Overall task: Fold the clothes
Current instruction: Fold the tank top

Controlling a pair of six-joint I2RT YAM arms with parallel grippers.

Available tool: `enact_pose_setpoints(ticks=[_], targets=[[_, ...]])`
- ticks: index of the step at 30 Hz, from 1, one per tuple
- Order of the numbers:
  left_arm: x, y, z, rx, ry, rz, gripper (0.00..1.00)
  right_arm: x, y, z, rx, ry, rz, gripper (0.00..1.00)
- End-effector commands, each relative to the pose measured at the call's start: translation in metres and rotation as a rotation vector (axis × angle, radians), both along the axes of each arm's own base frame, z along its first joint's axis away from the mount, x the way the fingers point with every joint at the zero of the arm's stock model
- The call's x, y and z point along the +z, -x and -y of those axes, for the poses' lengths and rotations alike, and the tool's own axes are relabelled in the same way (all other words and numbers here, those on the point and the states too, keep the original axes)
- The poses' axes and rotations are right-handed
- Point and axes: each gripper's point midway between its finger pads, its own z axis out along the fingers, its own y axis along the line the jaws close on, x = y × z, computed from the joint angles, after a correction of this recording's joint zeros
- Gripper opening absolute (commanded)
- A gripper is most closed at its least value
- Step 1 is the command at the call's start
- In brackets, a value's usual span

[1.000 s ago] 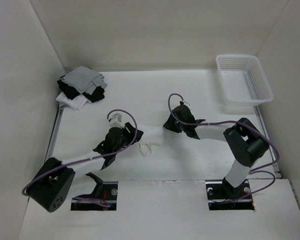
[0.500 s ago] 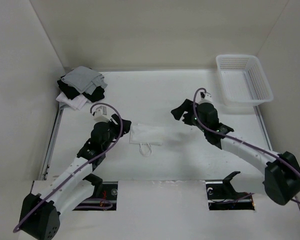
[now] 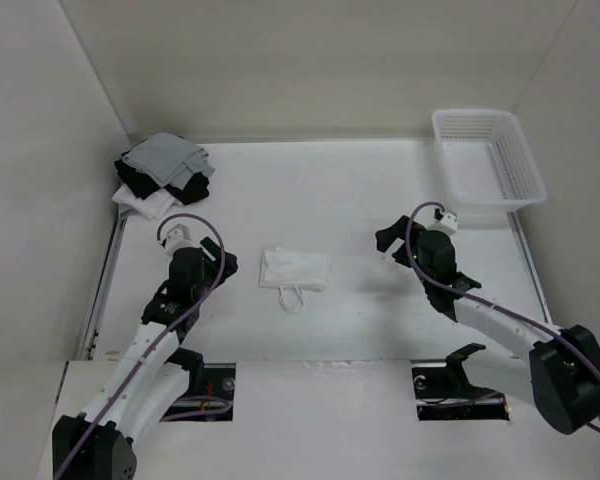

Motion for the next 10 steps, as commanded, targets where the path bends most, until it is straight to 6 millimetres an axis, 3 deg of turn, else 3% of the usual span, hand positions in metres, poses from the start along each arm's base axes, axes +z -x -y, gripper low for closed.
enact_pose_setpoints(ticks=[1, 7, 10], targets=[[0.002, -0.004, -0.007, 0.035, 0.005, 0.015, 0.61, 0.037, -0.014, 0.006, -0.063, -0.069, 0.135, 1.0], [-0.005, -0.009, -0.003, 0.02, 0.003, 0.005, 0.6, 0.032, -0.016, 0.003, -0.05, -0.068, 0.122, 1.0], [-0.005, -0.011, 0.002, -0.004, -0.007, 0.003, 0.65, 0.03, -0.016, 0.002, -0.046, -0.068, 0.116, 1.0]])
